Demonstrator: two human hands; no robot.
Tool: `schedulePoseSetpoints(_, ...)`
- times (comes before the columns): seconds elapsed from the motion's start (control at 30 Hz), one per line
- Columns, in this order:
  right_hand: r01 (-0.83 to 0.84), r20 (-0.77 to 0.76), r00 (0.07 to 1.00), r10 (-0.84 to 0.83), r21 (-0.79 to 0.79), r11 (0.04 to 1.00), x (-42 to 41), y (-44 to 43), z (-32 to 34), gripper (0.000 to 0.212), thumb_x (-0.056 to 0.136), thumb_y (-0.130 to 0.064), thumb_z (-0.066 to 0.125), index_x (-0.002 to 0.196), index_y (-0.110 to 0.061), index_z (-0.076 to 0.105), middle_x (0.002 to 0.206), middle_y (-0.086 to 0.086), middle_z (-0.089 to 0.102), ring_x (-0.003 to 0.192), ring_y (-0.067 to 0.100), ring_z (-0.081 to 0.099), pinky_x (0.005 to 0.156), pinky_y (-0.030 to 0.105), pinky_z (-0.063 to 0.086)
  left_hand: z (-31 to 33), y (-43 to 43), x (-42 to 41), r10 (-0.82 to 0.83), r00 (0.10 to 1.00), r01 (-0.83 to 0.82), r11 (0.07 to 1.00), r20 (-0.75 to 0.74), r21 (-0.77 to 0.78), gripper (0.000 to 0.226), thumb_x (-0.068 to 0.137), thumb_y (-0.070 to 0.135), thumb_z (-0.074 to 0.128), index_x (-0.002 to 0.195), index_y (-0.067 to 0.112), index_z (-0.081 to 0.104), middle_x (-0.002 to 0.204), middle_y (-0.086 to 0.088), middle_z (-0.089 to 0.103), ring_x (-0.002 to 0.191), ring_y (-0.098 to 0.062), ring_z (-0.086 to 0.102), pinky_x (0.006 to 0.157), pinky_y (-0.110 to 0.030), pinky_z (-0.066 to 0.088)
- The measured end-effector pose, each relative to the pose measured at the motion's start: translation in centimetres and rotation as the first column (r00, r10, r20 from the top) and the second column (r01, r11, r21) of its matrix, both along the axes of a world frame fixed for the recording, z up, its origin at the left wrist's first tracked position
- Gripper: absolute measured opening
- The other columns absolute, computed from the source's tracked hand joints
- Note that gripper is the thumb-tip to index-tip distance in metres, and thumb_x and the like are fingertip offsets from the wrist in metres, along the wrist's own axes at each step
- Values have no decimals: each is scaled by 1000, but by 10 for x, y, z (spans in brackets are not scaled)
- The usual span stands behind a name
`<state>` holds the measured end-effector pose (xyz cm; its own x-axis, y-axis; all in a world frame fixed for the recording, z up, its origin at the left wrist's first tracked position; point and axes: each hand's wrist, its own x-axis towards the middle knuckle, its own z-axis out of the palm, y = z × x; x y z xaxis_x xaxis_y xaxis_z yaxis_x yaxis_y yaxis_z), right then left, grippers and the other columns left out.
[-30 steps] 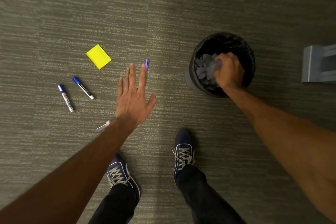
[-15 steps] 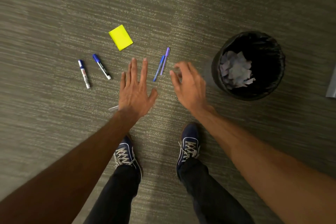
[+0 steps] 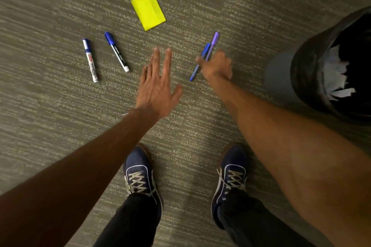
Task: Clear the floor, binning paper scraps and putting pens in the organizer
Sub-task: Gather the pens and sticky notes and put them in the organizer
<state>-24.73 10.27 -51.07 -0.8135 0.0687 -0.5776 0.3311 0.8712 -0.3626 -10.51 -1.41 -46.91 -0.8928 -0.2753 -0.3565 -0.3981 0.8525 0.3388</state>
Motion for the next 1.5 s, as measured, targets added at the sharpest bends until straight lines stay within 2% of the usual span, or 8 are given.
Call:
schedulePoseSetpoints(0.17,98,-11,995,-98,53,994,-4,-23,-24,52,79,-44,79,118,-14,62,113,4,69,84,18,61,70,32,50,-20,-8,3,-2,1000,2,999,5,49,92,98,53,46,159,19,-14,167,-22,-12,155,-36,1,122,-47,4)
schedulePoseSetpoints(0.33,136,22,990,-137,73,988,-7,-30,-30,47,82,-31,79,121,-13,61,122,8,67,110,27,66,89,40,57,-21,-13,0,36,999,-35,995,1,89,91,99,52,47,160,17,-11,167,-21,-11,155,-36,3,125,-51,11)
schedulePoseSetpoints(0.63,142,76,987,-141,-12,990,-9,-31,-15,25,85,-23,75,107,-12,70,106,11,73,91,27,73,78,44,62,-9,-22,-8,241,970,-233,923,13,307,86,101,48,50,161,12,1,168,-18,7,154,-36,14,121,-57,24)
schedulePoseSetpoints(0.8,79,152,988,-29,-333,940,2,-30,19,10,86,-15,76,88,-8,69,78,1,70,63,11,67,59,25,59,19,-28,-34,578,717,-599,224,390,768,87,98,35,63,161,31,2,166,-9,25,146,-31,36,114,-45,33)
schedulePoseSetpoints(0.93,-49,167,973,158,-523,851,16,-36,70,13,86,-10,74,94,-2,67,82,6,71,63,10,65,54,20,56,38,-32,-49,578,662,-608,42,477,793,72,97,36,65,156,20,26,147,-10,54,130,-26,55,115,-53,38)
schedulePoseSetpoints(1.07,-143,163,941,297,-605,784,26,-43,105,13,86,-5,73,96,2,68,93,18,73,73,22,68,60,26,57,51,-42,-51,615,617,-572,-79,491,817,16,99,21,62,112,13,68,98,-4,73,87,-18,71,89,-45,57)
schedulePoseSetpoints(1.23,-197,174,907,384,-631,750,28,-52,125,17,82,-5,77,96,2,71,91,17,74,71,21,67,58,26,54,64,-52,-38,639,538,-542,-237,550,806,16,100,15,59,105,14,74,104,-10,77,90,-25,76,63,-32,59)
schedulePoseSetpoints(1.5,-100,77,982,170,-555,826,8,-69,106,15,89,-24,73,91,-9,71,80,4,71,67,15,61,66,39,57,59,-90,-20,709,409,-463,-381,574,800,23,103,10,54,124,1,59,120,-17,73,109,-27,73,86,-43,61)
